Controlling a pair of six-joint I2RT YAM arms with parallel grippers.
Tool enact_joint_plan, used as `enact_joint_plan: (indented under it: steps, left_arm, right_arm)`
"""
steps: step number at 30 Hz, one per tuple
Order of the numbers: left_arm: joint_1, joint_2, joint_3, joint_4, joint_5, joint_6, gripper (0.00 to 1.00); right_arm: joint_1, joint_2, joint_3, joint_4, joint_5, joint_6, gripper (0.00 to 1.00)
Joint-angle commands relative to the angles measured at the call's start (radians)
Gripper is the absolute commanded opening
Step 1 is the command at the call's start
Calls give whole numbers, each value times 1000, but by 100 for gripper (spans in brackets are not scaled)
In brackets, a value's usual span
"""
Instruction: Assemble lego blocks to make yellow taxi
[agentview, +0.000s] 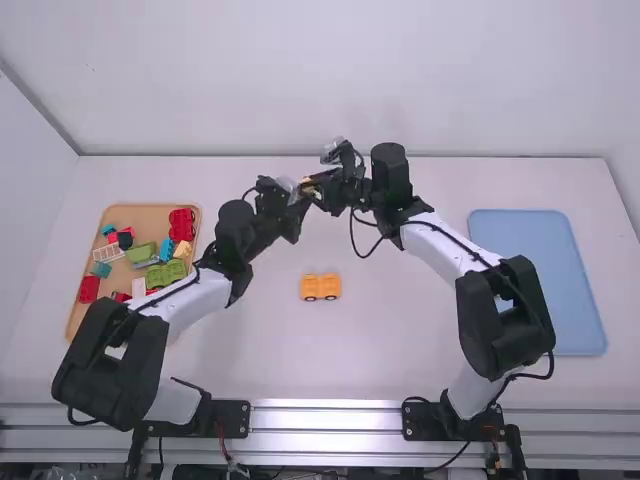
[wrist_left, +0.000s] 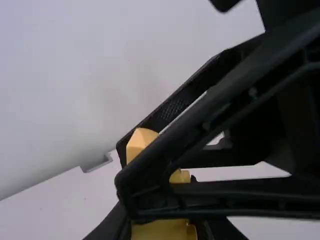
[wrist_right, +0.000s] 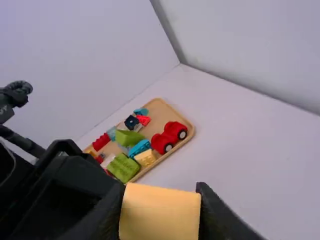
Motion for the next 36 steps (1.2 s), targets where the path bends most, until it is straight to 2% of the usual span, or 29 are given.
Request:
enact_joint_plan:
  steps: [1, 3, 5, 6, 7, 8, 10, 13, 16, 17, 20, 22, 27, 31, 36]
  left_arm:
    - [-13, 2, 26, 11, -5, -8, 13]
    - [-13, 2, 26, 15, -4, -8, 17]
    - [-13, 2, 26, 16, -5, -5, 31]
    - [-13, 2, 26, 18, -4, -5, 49]
    - [-13, 2, 26, 16, -3, -6, 84]
    - [-13, 2, 26, 13, -5, -5, 99]
    - [-13, 2, 26, 1, -5, -5, 99]
    - [-11, 2, 26, -35, -8, -5, 99]
    - [14, 2, 26, -78, -8, -5, 99]
    - [18, 2, 26, -82, -9, -5, 99]
    - [58, 2, 26, -96, -7, -6, 99]
    - [76, 2, 26, -98, -8, -6, 99]
    - [128, 2, 26, -75, -6, -35, 99]
    - [154, 2, 26, -60, -8, -31, 99]
    - [162, 2, 26, -68, -5, -32, 99]
  right_arm:
    - [12, 10, -9, 4, 0, -4, 18]
    - [10, 10, -9, 5, 0, -4, 15]
    - [11, 10, -9, 5, -1, -4, 14]
    - [11, 10, -9, 10, -3, -3, 13]
    - [11, 10, -9, 17, 1, -5, 13]
    - [8, 10, -9, 24, 13, -5, 14]
    - [-8, 7, -3, 26, 54, -6, 14]
    - [-43, -1, 30, -54, 118, -34, 13]
    - [-84, -48, 133, -384, 290, -147, 7]
    - [-87, -52, 153, -442, 322, -167, 7]
    - [-80, -56, 276, -805, 536, -247, 5]
    - [-68, -56, 292, -905, 611, -236, 4]
    - [-48, -54, 251, -1075, 760, -101, 5]
    - [-48, -54, 168, -1155, 780, 46, 5]
    - [-33, -54, 47, -1139, 777, 167, 8]
